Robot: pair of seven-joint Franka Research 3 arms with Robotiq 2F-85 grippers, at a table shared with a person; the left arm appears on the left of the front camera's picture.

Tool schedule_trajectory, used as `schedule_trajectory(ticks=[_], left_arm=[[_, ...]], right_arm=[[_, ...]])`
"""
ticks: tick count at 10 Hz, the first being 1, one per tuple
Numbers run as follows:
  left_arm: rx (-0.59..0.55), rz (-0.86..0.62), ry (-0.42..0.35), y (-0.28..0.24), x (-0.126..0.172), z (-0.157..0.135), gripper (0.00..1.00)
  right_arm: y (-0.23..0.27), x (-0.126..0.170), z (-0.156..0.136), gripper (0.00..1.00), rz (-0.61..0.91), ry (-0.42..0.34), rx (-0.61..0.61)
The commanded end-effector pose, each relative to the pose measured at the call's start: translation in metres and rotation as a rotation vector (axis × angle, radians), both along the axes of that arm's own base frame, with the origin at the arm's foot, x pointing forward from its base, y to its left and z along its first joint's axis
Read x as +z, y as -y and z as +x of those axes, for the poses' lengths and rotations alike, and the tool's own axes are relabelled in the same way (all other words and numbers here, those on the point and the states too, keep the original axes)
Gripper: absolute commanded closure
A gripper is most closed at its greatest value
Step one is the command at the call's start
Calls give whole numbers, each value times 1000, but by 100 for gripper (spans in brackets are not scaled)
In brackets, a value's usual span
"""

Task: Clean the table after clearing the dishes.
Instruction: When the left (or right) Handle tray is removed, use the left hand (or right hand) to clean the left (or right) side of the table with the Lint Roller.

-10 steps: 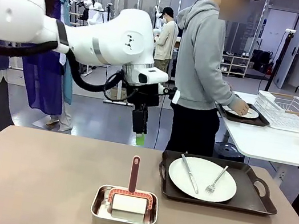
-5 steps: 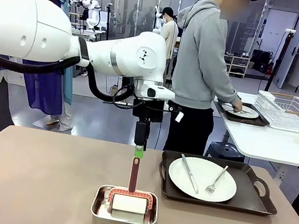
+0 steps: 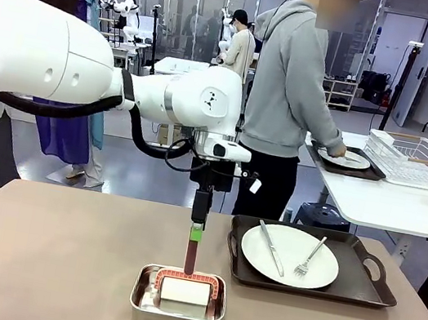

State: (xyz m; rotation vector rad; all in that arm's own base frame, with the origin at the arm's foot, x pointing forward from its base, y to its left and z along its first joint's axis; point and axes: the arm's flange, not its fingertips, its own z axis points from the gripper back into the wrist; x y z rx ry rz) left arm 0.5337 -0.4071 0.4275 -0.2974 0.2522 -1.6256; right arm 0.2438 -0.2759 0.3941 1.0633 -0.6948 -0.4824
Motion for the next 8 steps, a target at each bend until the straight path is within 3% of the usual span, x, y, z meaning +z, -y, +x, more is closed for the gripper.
schedule_trajectory(ticks=[1,8], left_arm=[[-18,29,-30,0,-9,-10,0],[25,21,-73,-8,-36,-23,0]], right_arm=[[0,2,-2,0,3,13,-1],[0,2,-2,0,3,13,-1]])
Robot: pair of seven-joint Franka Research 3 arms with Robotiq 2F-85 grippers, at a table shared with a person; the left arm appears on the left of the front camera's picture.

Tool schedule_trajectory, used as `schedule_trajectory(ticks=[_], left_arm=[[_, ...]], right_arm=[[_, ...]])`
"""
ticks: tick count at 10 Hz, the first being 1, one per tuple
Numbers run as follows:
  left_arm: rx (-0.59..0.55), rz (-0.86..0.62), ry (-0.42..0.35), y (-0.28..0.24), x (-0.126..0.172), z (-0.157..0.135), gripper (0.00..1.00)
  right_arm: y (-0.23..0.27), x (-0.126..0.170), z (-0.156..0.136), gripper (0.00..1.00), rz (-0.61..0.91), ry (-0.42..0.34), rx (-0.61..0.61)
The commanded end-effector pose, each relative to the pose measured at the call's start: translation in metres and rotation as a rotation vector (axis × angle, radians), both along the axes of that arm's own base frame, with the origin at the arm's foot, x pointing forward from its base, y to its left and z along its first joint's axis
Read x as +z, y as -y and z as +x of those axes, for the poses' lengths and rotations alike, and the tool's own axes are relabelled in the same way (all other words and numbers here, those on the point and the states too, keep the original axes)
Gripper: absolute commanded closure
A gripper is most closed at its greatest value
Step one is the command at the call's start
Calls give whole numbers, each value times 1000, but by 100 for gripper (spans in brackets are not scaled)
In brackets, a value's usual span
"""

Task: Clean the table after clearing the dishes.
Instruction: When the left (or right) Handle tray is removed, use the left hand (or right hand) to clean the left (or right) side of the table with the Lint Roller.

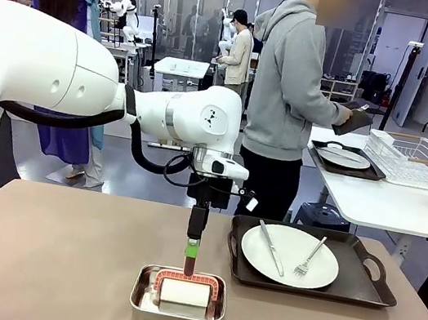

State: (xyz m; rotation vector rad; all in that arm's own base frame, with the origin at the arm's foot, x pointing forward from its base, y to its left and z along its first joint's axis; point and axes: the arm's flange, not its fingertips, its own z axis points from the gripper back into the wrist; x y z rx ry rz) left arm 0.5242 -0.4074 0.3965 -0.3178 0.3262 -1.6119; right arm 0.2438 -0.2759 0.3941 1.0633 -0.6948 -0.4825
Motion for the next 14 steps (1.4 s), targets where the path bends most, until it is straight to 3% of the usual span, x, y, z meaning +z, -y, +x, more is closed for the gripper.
schedule_trajectory(ticks=[1,2,3,4,6,11,12,13,14], left_arm=[[34,-19,-10,-11,-7,-14,0],[39,-30,2,-14,-4,-14,0],[44,-39,13,-14,-1,-13,18],[41,-39,20,-14,0,-13,60],[38,-58,14,-16,1,-15,100],[76,-64,-27,-25,15,-11,100],[98,-64,-33,-29,27,-12,100],[136,-25,-50,-40,54,-18,100],[168,-58,-21,-59,83,-26,100]], right_arm=[[0,2,-2,0,3,13,-1],[0,2,-2,0,3,13,-1],[0,2,-2,0,3,13,-1],[0,2,-2,0,3,13,-1],[0,2,-2,0,3,13,-1],[0,2,-2,0,3,13,-1],[0,2,-2,0,3,13,-1],[0,2,-2,0,3,13,-1],[0,2,-2,0,3,13,-1]])
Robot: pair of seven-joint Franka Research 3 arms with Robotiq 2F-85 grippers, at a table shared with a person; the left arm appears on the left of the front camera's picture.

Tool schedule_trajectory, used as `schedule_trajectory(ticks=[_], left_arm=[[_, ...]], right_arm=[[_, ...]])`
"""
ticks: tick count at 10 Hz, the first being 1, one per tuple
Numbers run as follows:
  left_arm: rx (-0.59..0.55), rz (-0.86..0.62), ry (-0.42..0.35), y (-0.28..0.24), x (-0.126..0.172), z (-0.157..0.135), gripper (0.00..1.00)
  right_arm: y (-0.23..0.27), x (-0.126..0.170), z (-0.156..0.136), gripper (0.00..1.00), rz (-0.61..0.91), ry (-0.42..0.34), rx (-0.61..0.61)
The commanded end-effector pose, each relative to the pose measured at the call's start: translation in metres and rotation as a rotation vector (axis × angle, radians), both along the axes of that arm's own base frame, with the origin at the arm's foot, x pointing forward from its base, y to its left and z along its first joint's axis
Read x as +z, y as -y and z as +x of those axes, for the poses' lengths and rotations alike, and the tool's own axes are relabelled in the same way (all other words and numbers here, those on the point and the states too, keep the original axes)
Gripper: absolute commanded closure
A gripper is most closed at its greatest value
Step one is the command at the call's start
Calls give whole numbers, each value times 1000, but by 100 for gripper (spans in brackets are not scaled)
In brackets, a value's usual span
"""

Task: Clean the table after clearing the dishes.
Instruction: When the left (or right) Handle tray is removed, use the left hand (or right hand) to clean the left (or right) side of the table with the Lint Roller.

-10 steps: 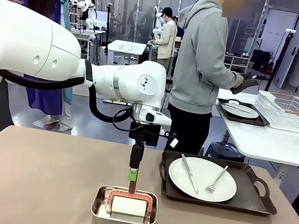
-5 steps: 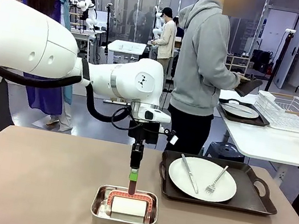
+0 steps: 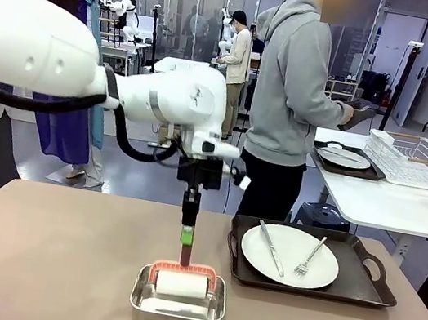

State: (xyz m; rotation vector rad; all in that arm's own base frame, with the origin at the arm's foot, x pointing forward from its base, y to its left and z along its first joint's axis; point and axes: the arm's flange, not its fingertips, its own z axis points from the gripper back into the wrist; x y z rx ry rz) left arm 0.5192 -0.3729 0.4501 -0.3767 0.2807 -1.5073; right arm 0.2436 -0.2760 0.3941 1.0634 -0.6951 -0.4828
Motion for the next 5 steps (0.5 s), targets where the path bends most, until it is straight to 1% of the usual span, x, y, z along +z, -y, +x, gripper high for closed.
schedule_trajectory(ticks=[1,2,3,4,5], left_arm=[[126,-53,-14,-52,59,-30,100],[235,-82,-26,-87,82,-39,100],[406,-108,-60,-130,94,-47,100],[565,-151,-91,-169,91,-52,100],[769,-203,-97,-209,82,-57,100]], right_arm=[[0,2,-2,0,3,13,0],[0,2,-2,0,3,13,0],[0,2,-2,0,3,13,0],[0,2,-2,0,3,13,0],[0,2,-2,0,3,13,0]])
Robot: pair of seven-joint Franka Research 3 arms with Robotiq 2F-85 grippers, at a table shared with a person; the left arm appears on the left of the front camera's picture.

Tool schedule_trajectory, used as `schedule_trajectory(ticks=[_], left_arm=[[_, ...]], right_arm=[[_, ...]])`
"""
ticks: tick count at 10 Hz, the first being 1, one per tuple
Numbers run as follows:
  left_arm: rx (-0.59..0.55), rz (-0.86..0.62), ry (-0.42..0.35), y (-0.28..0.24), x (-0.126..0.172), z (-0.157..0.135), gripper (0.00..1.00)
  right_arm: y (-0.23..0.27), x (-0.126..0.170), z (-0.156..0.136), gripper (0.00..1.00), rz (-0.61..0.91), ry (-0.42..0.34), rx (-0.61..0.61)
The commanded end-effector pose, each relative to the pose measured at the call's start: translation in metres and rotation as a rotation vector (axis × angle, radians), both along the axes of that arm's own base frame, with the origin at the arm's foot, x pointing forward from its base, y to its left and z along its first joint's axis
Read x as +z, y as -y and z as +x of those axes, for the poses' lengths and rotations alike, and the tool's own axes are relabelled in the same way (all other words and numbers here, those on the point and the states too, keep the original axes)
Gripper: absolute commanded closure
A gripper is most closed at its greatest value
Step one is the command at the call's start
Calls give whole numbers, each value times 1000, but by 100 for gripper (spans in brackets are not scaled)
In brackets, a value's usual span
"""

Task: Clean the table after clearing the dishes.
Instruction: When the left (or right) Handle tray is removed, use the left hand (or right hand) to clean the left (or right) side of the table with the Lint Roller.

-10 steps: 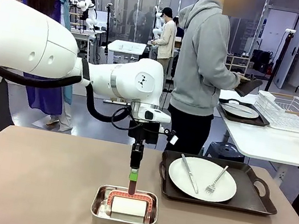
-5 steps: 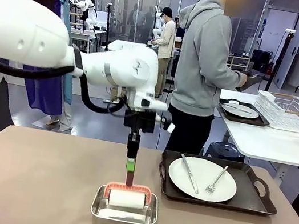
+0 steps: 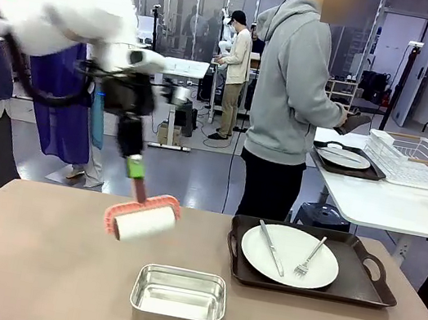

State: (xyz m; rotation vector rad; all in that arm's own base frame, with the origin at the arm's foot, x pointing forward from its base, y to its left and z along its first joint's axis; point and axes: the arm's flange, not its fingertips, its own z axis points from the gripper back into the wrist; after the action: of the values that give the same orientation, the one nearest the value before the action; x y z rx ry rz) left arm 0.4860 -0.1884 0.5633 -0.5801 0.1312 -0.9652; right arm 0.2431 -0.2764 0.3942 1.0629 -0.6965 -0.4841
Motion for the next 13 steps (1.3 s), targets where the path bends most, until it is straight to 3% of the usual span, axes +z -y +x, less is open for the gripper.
schedule_trajectory(ticks=[1,4,6,7,11,12,13], left_arm=[[397,-103,-22,-56,-49,-30,100],[704,-250,-79,-100,-115,-35,100],[802,-245,-59,-116,-145,-37,100],[699,-216,-128,-126,-133,-28,100],[699,-216,-128,-126,-133,-28,100],[720,-221,-118,-123,-139,-29,80],[730,-251,-145,-117,-147,-6,80]], right_arm=[[0,2,-1,0,3,12,2],[0,2,-1,0,3,12,2],[0,2,-1,0,3,12,2],[0,2,-1,0,3,12,2],[0,2,-1,0,3,12,2],[0,2,-1,0,3,12,2],[0,2,-1,0,3,12,2]])
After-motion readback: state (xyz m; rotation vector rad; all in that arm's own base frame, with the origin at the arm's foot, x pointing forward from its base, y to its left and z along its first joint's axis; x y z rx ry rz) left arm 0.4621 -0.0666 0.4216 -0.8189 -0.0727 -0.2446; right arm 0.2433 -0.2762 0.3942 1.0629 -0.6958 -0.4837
